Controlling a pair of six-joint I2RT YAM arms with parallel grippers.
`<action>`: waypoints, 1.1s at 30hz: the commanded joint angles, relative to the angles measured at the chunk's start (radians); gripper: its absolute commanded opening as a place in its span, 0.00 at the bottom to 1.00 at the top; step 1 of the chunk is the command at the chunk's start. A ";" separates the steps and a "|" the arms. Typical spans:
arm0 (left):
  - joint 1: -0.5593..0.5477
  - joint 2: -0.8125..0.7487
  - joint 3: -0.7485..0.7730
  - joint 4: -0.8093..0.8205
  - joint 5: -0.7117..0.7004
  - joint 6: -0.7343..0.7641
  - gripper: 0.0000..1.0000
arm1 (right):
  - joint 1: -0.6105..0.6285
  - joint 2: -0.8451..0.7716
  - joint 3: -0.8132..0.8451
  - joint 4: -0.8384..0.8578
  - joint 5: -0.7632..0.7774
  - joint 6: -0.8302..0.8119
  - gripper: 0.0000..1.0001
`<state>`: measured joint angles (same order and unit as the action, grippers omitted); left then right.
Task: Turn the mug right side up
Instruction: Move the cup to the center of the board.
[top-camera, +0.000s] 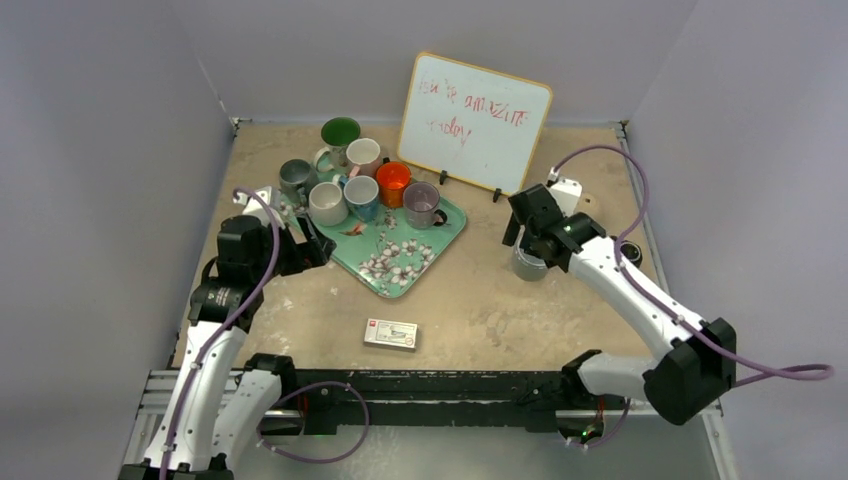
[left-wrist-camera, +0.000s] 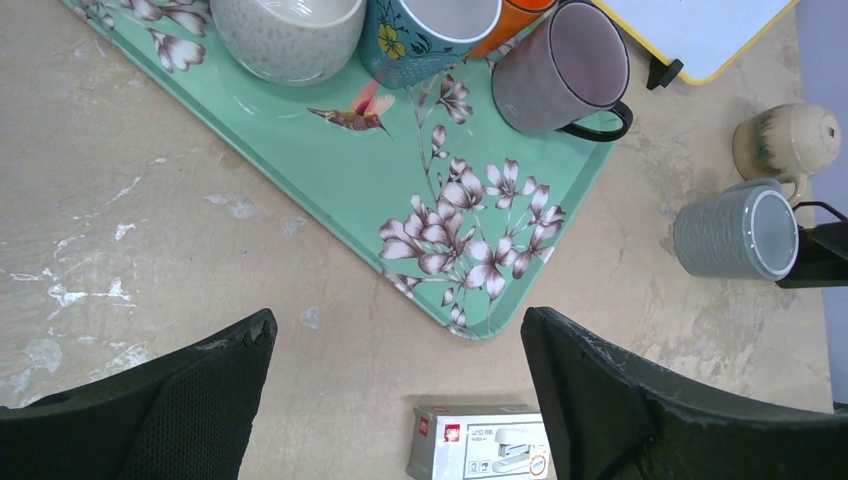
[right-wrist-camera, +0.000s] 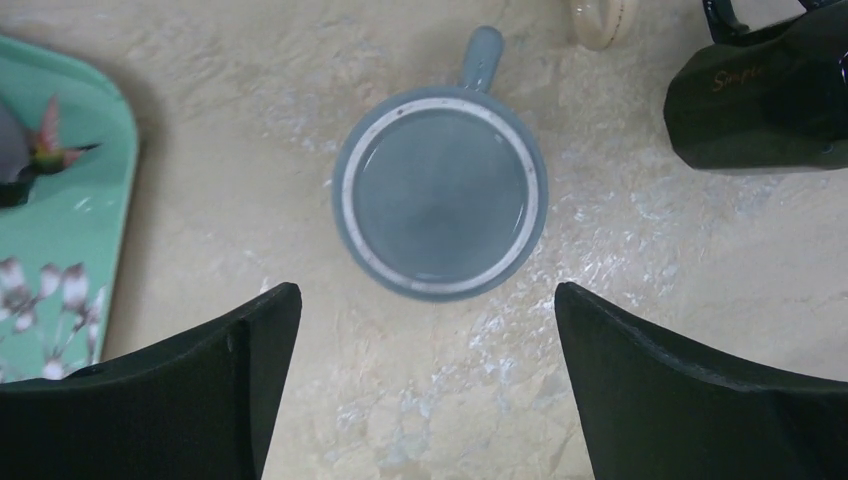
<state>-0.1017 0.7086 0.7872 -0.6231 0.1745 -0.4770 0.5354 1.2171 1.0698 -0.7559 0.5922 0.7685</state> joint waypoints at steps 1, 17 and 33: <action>-0.008 -0.015 0.028 0.010 -0.010 0.020 0.92 | -0.099 0.069 -0.011 0.140 0.003 -0.064 0.99; -0.065 -0.017 0.032 0.002 -0.026 0.026 0.91 | -0.308 0.546 0.303 0.098 -0.351 -0.363 0.82; -0.069 -0.021 0.035 0.000 -0.037 0.031 0.91 | -0.328 0.589 0.303 0.085 -0.589 -0.494 0.29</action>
<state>-0.1661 0.6960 0.7876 -0.6243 0.1513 -0.4671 0.2066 1.8542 1.3647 -0.6601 0.0883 0.3058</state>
